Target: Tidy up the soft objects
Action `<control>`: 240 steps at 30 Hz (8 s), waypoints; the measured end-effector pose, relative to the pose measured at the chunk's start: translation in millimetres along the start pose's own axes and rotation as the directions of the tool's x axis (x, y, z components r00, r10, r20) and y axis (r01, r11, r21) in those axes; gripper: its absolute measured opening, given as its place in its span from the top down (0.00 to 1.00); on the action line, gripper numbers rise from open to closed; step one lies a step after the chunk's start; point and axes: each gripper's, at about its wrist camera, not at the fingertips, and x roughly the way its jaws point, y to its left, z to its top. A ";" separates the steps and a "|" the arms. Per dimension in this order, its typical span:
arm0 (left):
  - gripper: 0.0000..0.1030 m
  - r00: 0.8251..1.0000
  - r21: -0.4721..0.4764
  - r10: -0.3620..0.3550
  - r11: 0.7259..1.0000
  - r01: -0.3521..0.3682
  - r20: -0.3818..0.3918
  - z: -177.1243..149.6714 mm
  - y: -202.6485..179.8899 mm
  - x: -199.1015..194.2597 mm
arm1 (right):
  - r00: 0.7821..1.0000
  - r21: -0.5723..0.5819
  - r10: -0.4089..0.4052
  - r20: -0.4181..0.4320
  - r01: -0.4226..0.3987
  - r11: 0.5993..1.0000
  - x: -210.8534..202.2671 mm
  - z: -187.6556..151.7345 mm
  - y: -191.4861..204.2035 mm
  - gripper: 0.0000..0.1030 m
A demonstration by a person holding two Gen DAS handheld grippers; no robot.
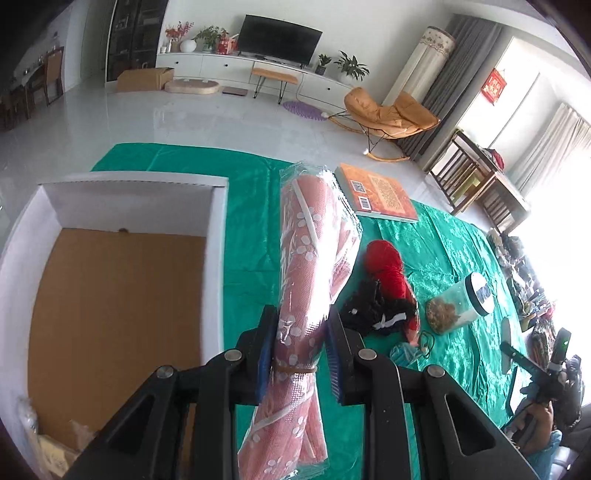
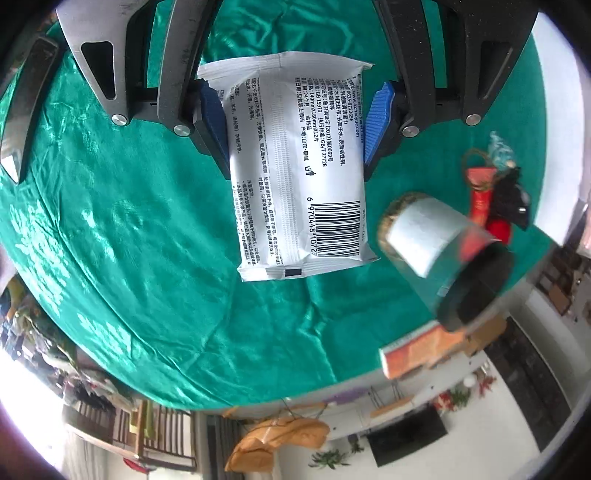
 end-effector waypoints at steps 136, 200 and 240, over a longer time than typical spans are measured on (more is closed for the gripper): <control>0.00 0.975 0.245 0.222 0.944 -0.220 0.020 -168.7 -96.6 152.7 | 0.988 -0.189 -0.140 0.065 0.150 0.970 47.1 -124.6 59.9 0.16; 0.00 0.975 0.245 0.223 0.944 -0.221 0.019 -168.6 -96.8 152.7 | 0.988 -0.189 -0.140 0.066 0.150 0.970 46.8 -124.9 59.9 0.16; 0.00 0.975 0.256 0.219 0.942 -0.216 0.016 -182.5 -85.3 142.3 | 0.983 -0.070 0.172 0.060 -0.168 0.983 32.2 -87.6 38.3 0.57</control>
